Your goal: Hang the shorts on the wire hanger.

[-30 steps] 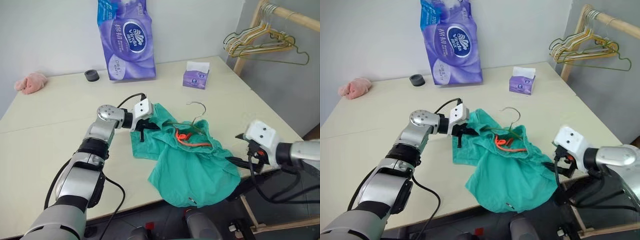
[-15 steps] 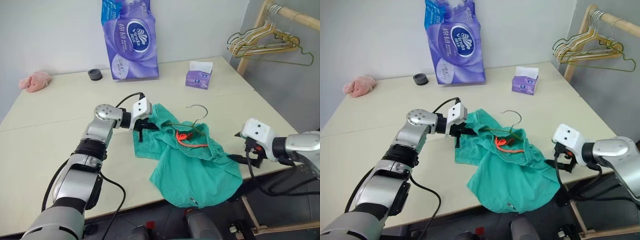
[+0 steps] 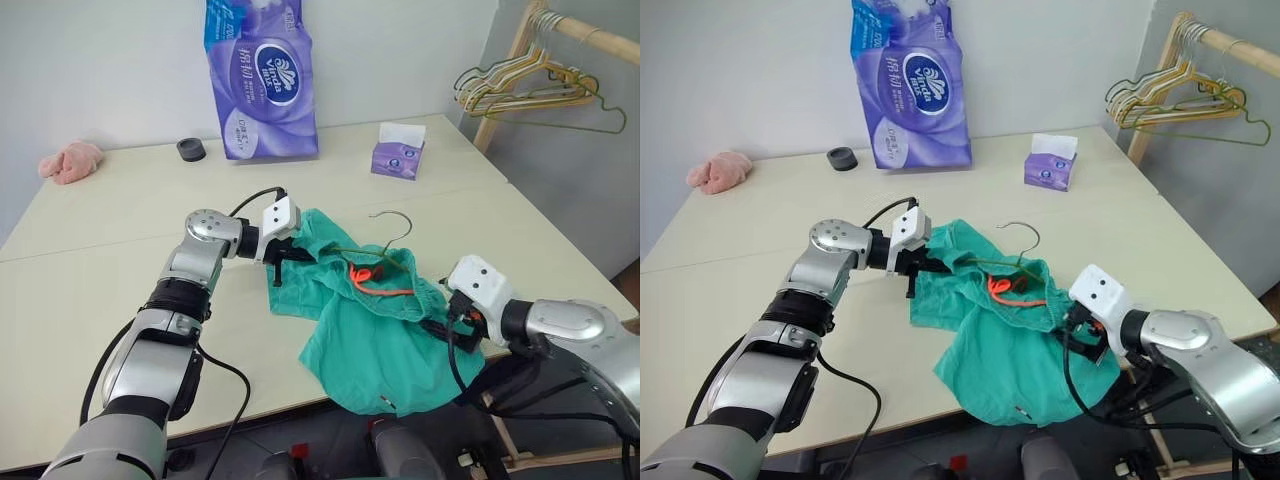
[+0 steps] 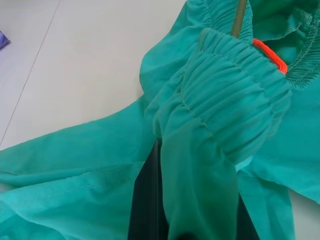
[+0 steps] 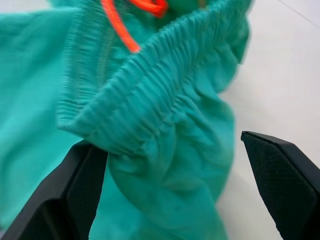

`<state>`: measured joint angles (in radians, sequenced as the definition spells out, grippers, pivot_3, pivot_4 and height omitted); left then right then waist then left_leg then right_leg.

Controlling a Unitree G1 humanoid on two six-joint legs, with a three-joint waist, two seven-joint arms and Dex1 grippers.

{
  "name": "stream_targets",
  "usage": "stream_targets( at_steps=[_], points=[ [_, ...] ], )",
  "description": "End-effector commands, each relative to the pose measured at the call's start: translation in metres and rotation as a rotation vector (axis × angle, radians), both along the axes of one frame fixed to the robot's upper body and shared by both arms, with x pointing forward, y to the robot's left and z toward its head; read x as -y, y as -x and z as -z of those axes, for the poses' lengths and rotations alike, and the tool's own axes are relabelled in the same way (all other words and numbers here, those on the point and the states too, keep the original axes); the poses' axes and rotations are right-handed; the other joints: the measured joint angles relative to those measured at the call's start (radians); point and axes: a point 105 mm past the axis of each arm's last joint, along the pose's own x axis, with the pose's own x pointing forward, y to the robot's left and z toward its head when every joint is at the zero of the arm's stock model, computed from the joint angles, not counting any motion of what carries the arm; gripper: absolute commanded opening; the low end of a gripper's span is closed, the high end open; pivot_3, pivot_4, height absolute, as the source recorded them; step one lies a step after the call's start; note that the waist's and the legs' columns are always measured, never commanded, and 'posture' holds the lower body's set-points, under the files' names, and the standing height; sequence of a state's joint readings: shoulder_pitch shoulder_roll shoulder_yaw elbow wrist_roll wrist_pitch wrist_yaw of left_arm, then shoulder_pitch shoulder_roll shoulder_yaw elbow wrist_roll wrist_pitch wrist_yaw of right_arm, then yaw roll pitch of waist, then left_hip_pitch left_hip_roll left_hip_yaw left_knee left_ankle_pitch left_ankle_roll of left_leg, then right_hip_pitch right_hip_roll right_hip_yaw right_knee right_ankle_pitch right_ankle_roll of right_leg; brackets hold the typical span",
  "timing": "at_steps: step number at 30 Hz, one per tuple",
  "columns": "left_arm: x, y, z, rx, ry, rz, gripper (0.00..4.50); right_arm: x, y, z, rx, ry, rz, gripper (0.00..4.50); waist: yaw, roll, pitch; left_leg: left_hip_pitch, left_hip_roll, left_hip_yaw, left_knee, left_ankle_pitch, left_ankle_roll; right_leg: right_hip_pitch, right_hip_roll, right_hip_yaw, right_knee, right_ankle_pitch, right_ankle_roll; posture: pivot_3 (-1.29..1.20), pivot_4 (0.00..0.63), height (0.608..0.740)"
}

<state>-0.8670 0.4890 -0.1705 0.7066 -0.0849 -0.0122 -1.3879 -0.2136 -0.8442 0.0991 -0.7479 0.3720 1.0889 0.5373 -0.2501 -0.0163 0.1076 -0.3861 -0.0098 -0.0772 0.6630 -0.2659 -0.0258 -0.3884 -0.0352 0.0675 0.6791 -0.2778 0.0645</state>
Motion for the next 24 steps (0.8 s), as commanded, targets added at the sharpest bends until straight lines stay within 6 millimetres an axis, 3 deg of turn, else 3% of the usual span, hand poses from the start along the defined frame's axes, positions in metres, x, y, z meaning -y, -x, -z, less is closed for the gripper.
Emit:
stream_targets(
  at_steps=[1, 6, 15, 24],
  points=[
    [0.001, 0.001, -0.018, 0.034, 0.048, 0.015, 0.00, 0.004, -0.012, -0.007, 0.070, 0.035, 0.012, 4.41, 0.000, 0.000, 0.000, 0.000, 0.000, 0.000, 0.000, 0.000, 0.000, 0.000, 0.000, 0.000, 0.000, 0.000, 0.000, -0.28, 0.057, 0.740],
    [-0.002, 0.003, -0.025, 0.013, 0.080, 0.016, 0.00, 0.005, -0.023, 0.007, 0.010, 0.028, -0.019, 4.41, -0.002, 0.000, 0.000, 0.000, 0.000, 0.000, 0.000, 0.000, 0.000, 0.000, 0.000, 0.000, 0.000, 0.000, 0.000, -0.27, 0.052, 0.740],
    [-0.003, 0.004, -0.042, 0.003, 0.190, -0.020, 0.00, -0.006, -0.034, -0.005, -0.072, -0.108, -0.108, 4.41, -0.001, 0.000, 0.000, 0.000, 0.000, -0.001, 0.000, 0.000, 0.000, 0.000, 0.000, -0.001, 0.000, 0.000, 0.000, -0.24, 0.045, 0.740],
    [-0.006, 0.010, -0.051, -0.053, 0.271, -0.049, 0.00, -0.002, -0.043, -0.004, -0.096, -0.081, -0.144, 4.41, 0.000, 0.000, -0.001, 0.000, 0.000, -0.001, 0.000, 0.000, 0.000, 0.000, -0.001, -0.001, 0.001, 0.000, 0.000, -0.23, 0.045, 0.740]
  ],
)
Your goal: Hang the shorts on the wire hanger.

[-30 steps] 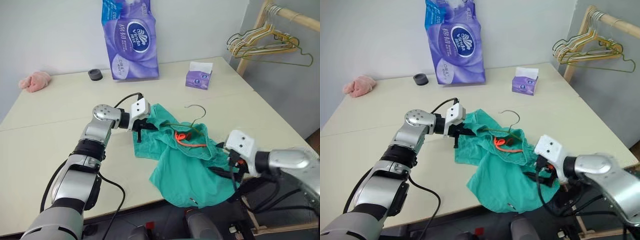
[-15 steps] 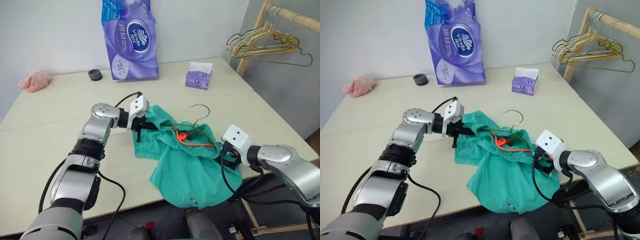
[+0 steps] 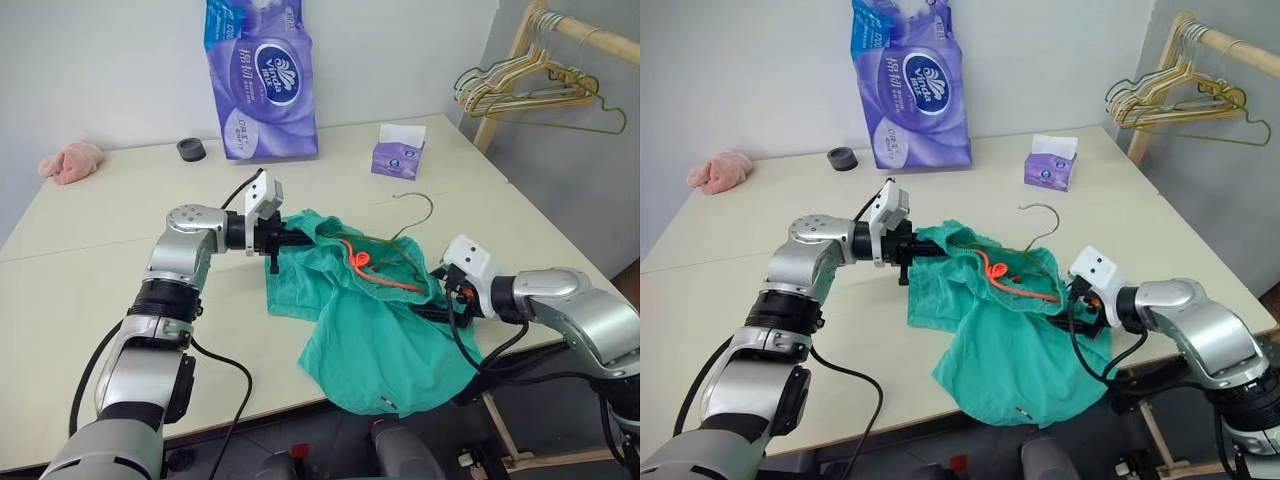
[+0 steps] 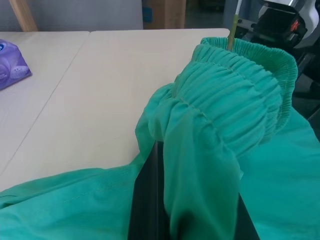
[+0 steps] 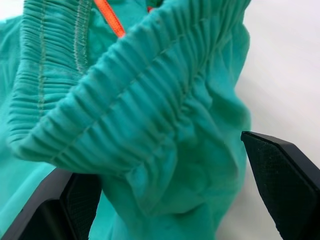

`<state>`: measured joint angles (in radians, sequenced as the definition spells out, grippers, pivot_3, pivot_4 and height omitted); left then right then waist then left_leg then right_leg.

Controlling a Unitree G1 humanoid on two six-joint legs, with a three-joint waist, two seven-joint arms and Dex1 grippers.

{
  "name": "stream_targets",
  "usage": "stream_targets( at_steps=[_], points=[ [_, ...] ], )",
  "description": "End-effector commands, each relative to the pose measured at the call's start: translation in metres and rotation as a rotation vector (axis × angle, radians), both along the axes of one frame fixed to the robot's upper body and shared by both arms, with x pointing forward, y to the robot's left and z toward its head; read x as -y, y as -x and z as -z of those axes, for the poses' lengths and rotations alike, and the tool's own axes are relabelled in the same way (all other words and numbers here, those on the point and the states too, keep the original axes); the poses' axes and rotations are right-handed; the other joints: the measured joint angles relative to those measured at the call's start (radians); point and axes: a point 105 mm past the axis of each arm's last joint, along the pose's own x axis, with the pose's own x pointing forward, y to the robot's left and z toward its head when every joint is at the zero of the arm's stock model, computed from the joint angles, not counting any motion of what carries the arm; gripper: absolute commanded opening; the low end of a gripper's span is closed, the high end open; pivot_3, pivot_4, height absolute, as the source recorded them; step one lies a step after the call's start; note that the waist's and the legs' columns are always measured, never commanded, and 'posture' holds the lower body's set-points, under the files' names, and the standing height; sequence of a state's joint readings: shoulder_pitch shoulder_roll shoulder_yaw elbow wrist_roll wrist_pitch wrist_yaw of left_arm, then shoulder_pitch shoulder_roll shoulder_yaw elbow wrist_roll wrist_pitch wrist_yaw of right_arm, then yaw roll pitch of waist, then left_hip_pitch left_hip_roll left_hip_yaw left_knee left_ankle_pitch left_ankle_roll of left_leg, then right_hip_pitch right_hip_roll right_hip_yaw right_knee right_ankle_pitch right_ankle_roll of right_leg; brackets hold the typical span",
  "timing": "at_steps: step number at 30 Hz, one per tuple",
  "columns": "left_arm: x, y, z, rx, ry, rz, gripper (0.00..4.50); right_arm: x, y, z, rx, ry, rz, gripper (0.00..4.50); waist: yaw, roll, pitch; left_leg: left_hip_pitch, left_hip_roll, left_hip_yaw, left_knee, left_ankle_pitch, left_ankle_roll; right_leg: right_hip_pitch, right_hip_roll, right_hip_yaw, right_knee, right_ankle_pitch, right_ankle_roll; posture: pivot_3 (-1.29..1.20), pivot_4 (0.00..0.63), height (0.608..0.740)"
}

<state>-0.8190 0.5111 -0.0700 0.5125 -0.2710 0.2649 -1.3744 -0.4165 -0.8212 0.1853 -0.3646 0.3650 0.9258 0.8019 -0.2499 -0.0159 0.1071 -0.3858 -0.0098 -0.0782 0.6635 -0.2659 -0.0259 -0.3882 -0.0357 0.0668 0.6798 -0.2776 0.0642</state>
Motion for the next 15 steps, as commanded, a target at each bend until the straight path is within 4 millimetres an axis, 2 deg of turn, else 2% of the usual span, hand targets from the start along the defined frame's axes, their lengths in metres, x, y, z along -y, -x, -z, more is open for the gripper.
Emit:
stream_targets(
  at_steps=[1, 9, 12, 15],
  points=[
    [-0.003, 0.004, -0.016, 0.040, 0.030, 0.004, 0.00, -0.002, -0.010, -0.007, 0.050, 0.015, -0.017, 4.41, 0.000, 0.000, 0.000, 0.000, 0.000, 0.000, 0.000, 0.000, 0.000, 0.000, 0.000, 0.000, 0.000, 0.000, 0.000, -0.23, 0.045, 0.740],
    [-0.004, 0.008, -0.010, 0.037, -0.012, 0.020, 0.00, -0.008, -0.025, 0.021, -0.007, 0.035, -0.012, 4.41, -0.002, 0.000, 0.000, 0.000, 0.000, 0.000, 0.000, 0.000, 0.000, 0.000, 0.000, 0.000, 0.000, 0.000, 0.000, -0.23, 0.044, 0.740],
    [-0.004, 0.008, -0.009, 0.039, -0.015, 0.021, 0.00, -0.013, -0.028, 0.021, -0.002, 0.010, -0.006, 3.80, -0.002, 0.000, -0.001, 0.000, 0.000, 0.000, 0.000, 0.000, 0.000, 0.000, 0.000, 0.000, 0.000, 0.000, 0.000, -0.23, 0.045, 0.740],
    [-0.005, 0.008, -0.008, 0.042, -0.026, 0.019, 0.00, -0.016, -0.027, 0.018, 0.006, -0.001, -0.021, 2.80, -0.002, 0.001, -0.001, 0.000, 0.000, 0.000, 0.000, 0.000, 0.000, 0.000, 0.000, 0.000, 0.000, 0.000, 0.000, -0.23, 0.046, 0.740]
  ],
)
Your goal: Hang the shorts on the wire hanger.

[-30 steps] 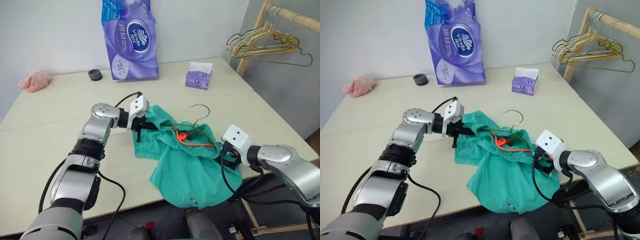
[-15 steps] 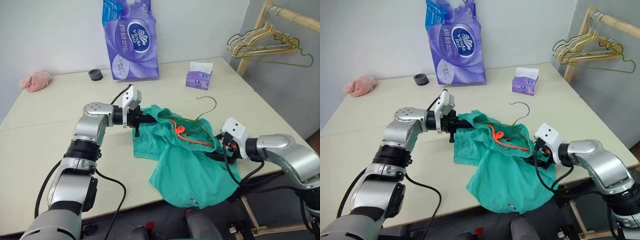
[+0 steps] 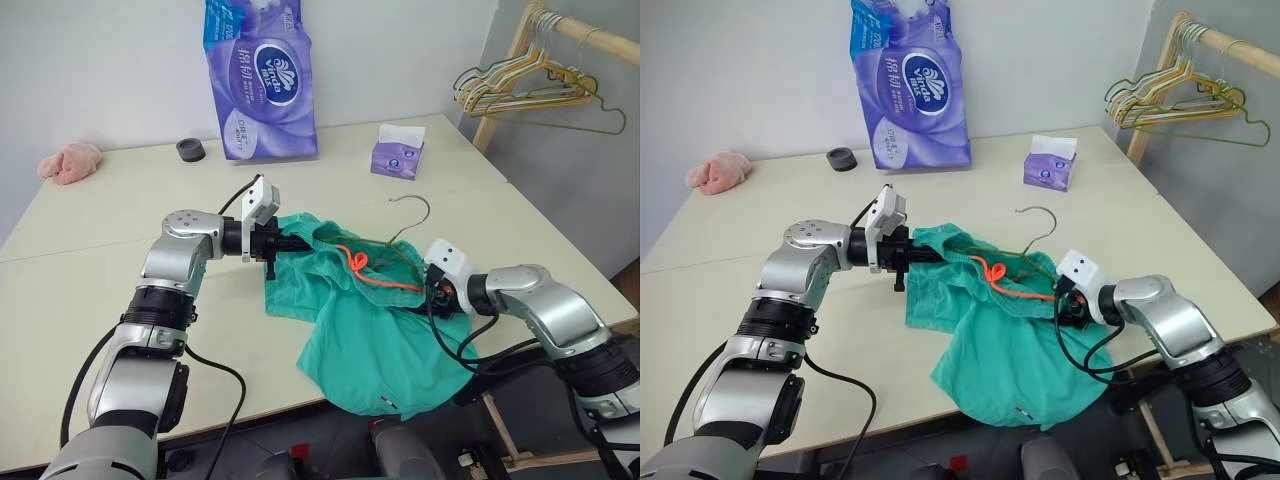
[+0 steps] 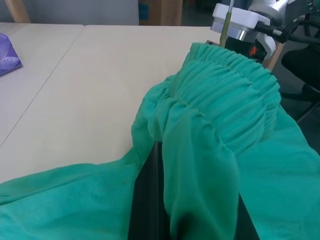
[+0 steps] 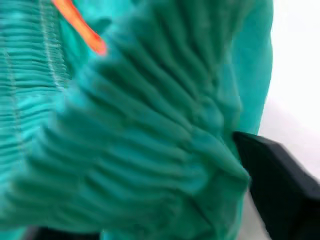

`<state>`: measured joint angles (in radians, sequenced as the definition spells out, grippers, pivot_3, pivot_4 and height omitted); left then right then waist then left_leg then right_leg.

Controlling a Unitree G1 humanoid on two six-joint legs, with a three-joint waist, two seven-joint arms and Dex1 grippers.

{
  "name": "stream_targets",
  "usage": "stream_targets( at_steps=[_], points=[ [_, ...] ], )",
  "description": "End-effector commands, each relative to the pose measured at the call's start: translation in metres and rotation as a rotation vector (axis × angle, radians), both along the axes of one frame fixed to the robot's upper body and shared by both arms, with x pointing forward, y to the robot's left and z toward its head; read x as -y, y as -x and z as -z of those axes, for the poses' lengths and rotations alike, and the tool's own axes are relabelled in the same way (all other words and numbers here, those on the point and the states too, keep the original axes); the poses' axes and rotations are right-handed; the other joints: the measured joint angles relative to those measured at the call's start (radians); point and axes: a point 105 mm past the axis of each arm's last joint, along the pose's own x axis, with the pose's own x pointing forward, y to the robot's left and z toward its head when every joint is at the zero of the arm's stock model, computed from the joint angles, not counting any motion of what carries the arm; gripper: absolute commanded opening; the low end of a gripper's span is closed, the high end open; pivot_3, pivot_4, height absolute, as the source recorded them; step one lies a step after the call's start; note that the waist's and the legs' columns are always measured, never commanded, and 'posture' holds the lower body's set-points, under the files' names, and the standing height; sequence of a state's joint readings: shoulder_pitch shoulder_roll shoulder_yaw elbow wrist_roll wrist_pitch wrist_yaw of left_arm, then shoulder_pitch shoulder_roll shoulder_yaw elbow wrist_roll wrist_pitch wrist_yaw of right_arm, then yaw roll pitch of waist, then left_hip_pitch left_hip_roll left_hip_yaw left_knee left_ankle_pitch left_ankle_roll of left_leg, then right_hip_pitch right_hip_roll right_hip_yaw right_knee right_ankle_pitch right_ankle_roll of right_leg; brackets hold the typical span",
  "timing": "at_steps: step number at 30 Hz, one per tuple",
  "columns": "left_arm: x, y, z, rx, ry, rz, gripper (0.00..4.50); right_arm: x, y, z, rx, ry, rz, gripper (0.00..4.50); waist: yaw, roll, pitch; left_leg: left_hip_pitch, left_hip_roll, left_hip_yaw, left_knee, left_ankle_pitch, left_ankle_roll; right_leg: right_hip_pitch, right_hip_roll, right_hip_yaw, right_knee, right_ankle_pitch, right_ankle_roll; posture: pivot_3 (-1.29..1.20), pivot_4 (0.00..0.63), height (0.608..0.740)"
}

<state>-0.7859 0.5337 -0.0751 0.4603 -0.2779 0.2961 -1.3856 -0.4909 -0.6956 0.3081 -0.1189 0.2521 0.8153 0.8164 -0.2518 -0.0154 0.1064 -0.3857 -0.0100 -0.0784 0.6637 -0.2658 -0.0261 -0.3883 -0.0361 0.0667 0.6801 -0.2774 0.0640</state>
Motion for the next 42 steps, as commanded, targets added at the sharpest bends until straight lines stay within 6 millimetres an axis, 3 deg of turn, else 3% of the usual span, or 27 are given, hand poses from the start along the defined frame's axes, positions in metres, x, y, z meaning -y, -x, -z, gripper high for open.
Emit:
stream_targets(
  at_steps=[1, 5, 8, 9, 17, 18, 20, 27, 33, 36, 39, 42],
  points=[
    [-0.002, 0.001, -0.012, 0.060, -0.010, 0.010, 0.00, -0.003, -0.004, -0.018, 0.068, -0.007, -0.025, 2.47, 0.000, 0.000, 0.000, 0.000, 0.000, 0.000, 0.000, 0.000, 0.000, 0.000, 0.000, 0.000, 0.000, 0.000, 0.000, -0.23, 0.046, 0.740],
    [-0.004, 0.001, -0.009, 0.067, -0.027, 0.010, 0.00, 0.002, -0.002, -0.025, 0.080, -0.013, -0.016, 1.04, 0.000, 0.000, 0.000, 0.000, 0.000, 0.000, 0.000, 0.000, 0.000, 0.000, 0.000, 0.000, 0.000, 0.000, 0.000, -0.23, 0.046, 0.740],
    [-0.005, 0.000, -0.006, 0.090, -0.050, 0.001, 0.00, 0.004, 0.000, -0.032, 0.093, -0.020, -0.018, 0.13, 0.001, 0.000, 0.000, 0.000, 0.000, 0.000, 0.000, 0.000, 0.000, 0.000, 0.000, 0.000, 0.000, 0.000, 0.000, -0.23, 0.045, 0.740],
    [-0.006, -0.002, -0.004, 0.099, -0.064, -0.008, 0.00, 0.004, 0.002, -0.035, 0.095, -0.026, -0.022, 0.01, 0.001, 0.000, 0.000, 0.000, 0.000, 0.000, 0.000, 0.000, 0.000, 0.000, 0.000, 0.000, 0.000, 0.000, 0.000, -0.23, 0.045, 0.740],
    [-0.013, -0.004, 0.006, 0.121, -0.133, -0.012, 0.00, 0.006, 0.011, -0.069, 0.132, -0.038, -0.057, 0.01, 0.001, 0.000, 0.000, 0.000, 0.000, 0.000, 0.000, 0.000, 0.000, 0.000, -0.001, 0.000, 0.000, 0.000, 0.000, -0.24, 0.045, 0.740],
    [-0.013, -0.004, 0.006, 0.118, -0.135, -0.007, 0.50, 0.006, 0.012, -0.071, 0.136, -0.036, -0.061, 0.00, 0.001, 0.000, 0.000, 0.000, 0.000, 0.000, 0.000, 0.000, 0.000, 0.000, 0.000, 0.000, 0.000, 0.000, 0.000, -0.24, 0.045, 0.740],
    [-0.013, -0.001, 0.009, 0.106, -0.139, 0.011, 0.92, 0.005, 0.013, -0.076, 0.146, -0.029, -0.075, 0.00, 0.000, 0.000, 0.000, 0.000, 0.000, 0.000, 0.000, 0.000, 0.000, 0.000, 0.000, 0.000, 0.000, 0.000, 0.000, -0.24, 0.045, 0.740],
    [-0.015, -0.005, 0.006, 0.090, -0.109, -0.014, 3.00, 0.004, 0.011, -0.082, 0.174, 0.007, -0.099, 0.00, 0.000, 0.000, 0.000, 0.000, 0.000, 0.000, 0.000, 0.000, 0.000, 0.000, -0.001, -0.001, 0.000, 0.000, 0.000, -0.24, 0.043, 0.740],
    [-0.034, -0.018, -0.002, 0.103, -0.130, -0.100, 3.00, 0.013, 0.011, -0.082, 0.196, 0.050, -0.094, 0.00, 0.000, 0.000, 0.000, 0.000, 0.000, 0.000, 0.000, 0.000, 0.000, 0.000, -0.001, -0.001, 0.000, 0.000, 0.000, -0.24, 0.042, 0.740],
    [-0.063, -0.037, -0.011, 0.152, -0.171, -0.254, 3.00, 0.027, 0.013, -0.086, 0.204, 0.075, -0.071, 0.00, 0.002, 0.000, 0.000, 0.000, -0.001, 0.000, 0.000, 0.000, 0.000, 0.000, -0.001, -0.001, 0.000, 0.000, 0.000, -0.24, 0.040, 0.740],
    [-0.079, -0.049, -0.017, 0.196, -0.196, -0.342, 3.00, 0.042, 0.015, -0.098, 0.217, 0.101, -0.061, 0.00, 0.002, 0.000, 0.000, 0.000, -0.001, 0.000, 0.000, 0.000, 0.000, 0.000, -0.002, -0.001, 0.000, 0.000, 0.000, -0.24, 0.037, 0.740],
    [-0.081, -0.056, -0.024, 0.228, -0.178, -0.386, 3.00, 0.053, 0.017, -0.113, 0.224, 0.112, -0.052, 0.00, 0.003, 0.000, 0.000, 0.000, -0.002, 0.000, 0.000, 0.000, 0.000, 0.000, -0.002, -0.001, 0.000, 0.000, 0.000, -0.25, 0.034, 0.740]
  ],
)
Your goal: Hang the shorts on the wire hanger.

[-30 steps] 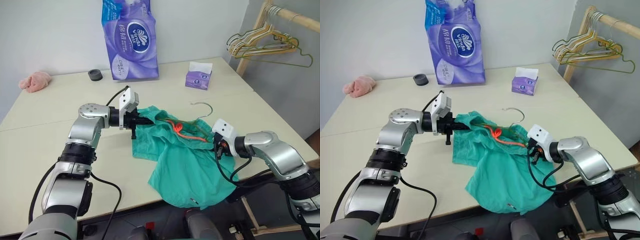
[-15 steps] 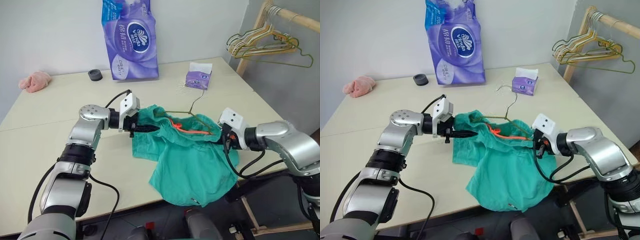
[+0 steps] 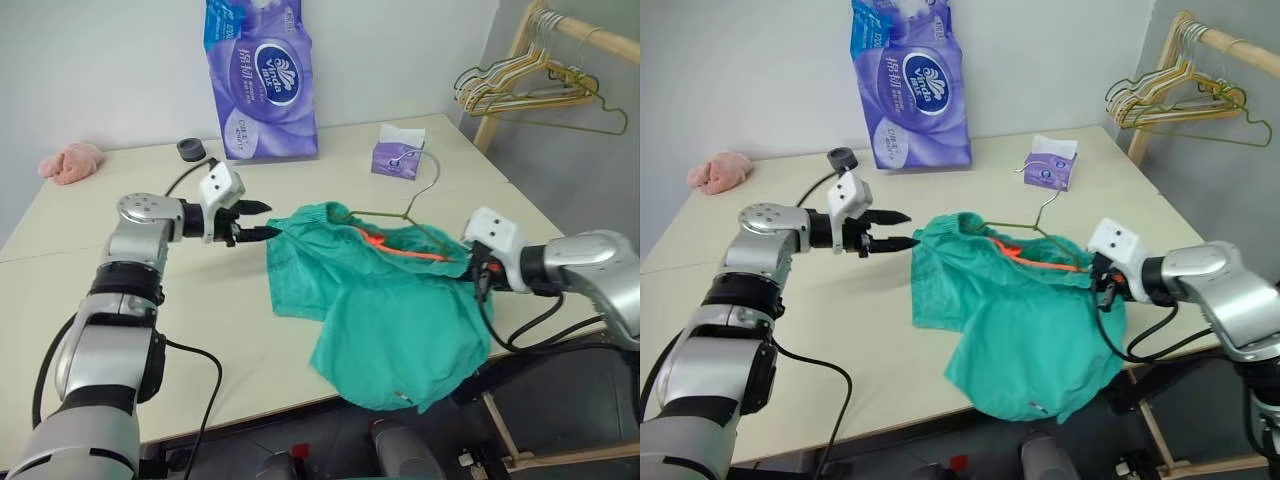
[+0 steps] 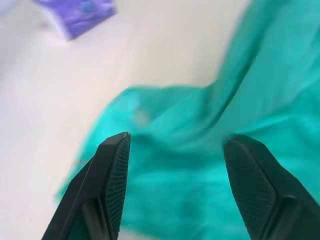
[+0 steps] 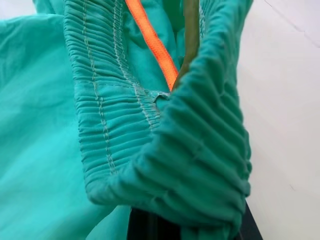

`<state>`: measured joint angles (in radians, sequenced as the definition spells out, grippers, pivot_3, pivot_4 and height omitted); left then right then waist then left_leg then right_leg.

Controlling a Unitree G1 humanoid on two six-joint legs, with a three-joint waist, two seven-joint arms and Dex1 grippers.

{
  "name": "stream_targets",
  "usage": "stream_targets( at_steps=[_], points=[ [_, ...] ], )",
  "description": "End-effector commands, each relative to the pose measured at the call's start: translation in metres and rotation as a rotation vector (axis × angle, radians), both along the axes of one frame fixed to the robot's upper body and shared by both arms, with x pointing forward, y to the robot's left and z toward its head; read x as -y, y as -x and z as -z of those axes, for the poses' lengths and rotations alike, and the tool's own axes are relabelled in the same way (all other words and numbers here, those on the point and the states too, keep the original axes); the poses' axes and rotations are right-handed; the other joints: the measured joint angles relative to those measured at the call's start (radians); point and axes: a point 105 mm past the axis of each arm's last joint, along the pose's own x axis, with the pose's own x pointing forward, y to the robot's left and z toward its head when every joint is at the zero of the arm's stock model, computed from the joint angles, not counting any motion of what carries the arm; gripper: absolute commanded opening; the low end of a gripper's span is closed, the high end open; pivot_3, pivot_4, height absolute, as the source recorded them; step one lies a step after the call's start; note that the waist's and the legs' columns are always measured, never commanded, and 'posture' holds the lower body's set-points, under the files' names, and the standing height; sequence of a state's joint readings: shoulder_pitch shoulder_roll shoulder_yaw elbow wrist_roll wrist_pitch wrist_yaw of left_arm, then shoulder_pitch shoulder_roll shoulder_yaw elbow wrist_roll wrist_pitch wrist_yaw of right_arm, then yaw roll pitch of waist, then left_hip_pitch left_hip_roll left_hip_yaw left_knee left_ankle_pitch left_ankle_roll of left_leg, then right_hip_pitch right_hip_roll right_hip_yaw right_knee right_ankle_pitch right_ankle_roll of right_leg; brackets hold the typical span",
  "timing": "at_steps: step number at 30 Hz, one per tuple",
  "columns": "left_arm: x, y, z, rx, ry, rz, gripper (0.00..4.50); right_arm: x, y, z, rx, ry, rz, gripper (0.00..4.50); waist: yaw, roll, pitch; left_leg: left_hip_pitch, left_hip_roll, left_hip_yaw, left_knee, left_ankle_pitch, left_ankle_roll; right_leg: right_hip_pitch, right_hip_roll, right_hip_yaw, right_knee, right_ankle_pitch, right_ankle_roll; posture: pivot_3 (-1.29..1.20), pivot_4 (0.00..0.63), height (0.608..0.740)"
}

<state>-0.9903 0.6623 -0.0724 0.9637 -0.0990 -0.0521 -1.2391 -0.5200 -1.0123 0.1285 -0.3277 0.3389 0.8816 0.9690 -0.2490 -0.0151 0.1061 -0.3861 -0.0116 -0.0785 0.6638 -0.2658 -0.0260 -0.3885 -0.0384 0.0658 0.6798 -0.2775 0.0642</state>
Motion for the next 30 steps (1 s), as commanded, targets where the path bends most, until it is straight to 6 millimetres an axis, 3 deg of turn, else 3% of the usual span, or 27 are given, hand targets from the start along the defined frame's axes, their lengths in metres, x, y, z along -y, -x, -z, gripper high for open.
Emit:
stream_targets(
  at_steps=[1, 5, 8, 13, 20, 25, 30],
  points=[
    [0.001, -0.009, -0.016, 0.084, 0.019, -0.027, 3.00, 0.009, 0.001, -0.034, 0.077, -0.012, -0.015, 0.00, 0.001, 0.000, 0.000, 0.000, 0.000, 0.000, 0.000, 0.000, 0.000, 0.000, 0.000, 0.000, 0.000, 0.000, 0.000, -0.25, 0.033, 0.740],
    [0.016, -0.009, -0.015, 0.084, 0.052, 0.023, 3.00, 0.023, 0.005, -0.055, 0.075, -0.008, 0.004, 0.00, -0.001, 0.000, 0.000, 0.000, 0.000, 0.000, 0.000, 0.000, 0.000, 0.000, -0.001, 0.000, 0.000, 0.000, 0.000, -0.26, 0.033, 0.740],
    [0.031, -0.008, -0.018, 0.066, 0.128, 0.063, 3.00, 0.029, 0.005, -0.061, 0.053, -0.047, 0.047, 0.00, -0.004, 0.000, 0.000, 0.000, 0.000, 0.000, 0.000, 0.000, 0.000, 0.000, -0.001, 0.000, 0.000, 0.000, 0.000, -0.26, 0.035, 0.740],
    [0.066, 0.010, -0.022, -0.028, 0.232, 0.237, 3.00, 0.035, 0.013, -0.040, -0.036, -0.183, 0.167, 0.00, -0.005, 0.000, 0.000, -0.002, 0.000, 0.000, 0.000, 0.000, 0.000, 0.000, 0.000, -0.001, 0.000, 0.000, 0.000, -0.28, 0.041, 0.740],
    [0.105, 0.045, -0.038, -0.095, 0.220, 0.480, 3.00, 0.050, 0.025, -0.026, -0.077, -0.367, 0.362, 0.00, -0.008, 0.000, 0.000, -0.002, 0.000, 0.000, 0.001, 0.000, 0.000, 0.000, 0.000, 0.000, 0.001, 0.000, 0.000, -0.31, 0.051, 0.740],
    [0.125, 0.052, -0.051, -0.083, 0.240, 0.529, 3.00, 0.077, 0.032, -0.020, -0.107, -0.417, 0.547, 0.00, -0.009, 0.002, -0.001, -0.002, 0.000, 0.000, 0.001, 0.000, 0.000, 0.000, 0.000, 0.000, 0.000, 0.000, 0.000, -0.34, 0.061, 0.740],
    [0.152, 0.057, -0.053, -0.043, 0.181, 0.591, 3.00, 0.120, 0.040, -0.025, -0.077, -0.414, 0.780, 0.00, -0.013, 0.002, -0.001, -0.002, -0.001, 0.001, 0.001, 0.000, 0.000, 0.000, 0.000, 0.001, 0.000, 0.000, 0.001, -0.37, 0.075, 0.740]
  ],
)
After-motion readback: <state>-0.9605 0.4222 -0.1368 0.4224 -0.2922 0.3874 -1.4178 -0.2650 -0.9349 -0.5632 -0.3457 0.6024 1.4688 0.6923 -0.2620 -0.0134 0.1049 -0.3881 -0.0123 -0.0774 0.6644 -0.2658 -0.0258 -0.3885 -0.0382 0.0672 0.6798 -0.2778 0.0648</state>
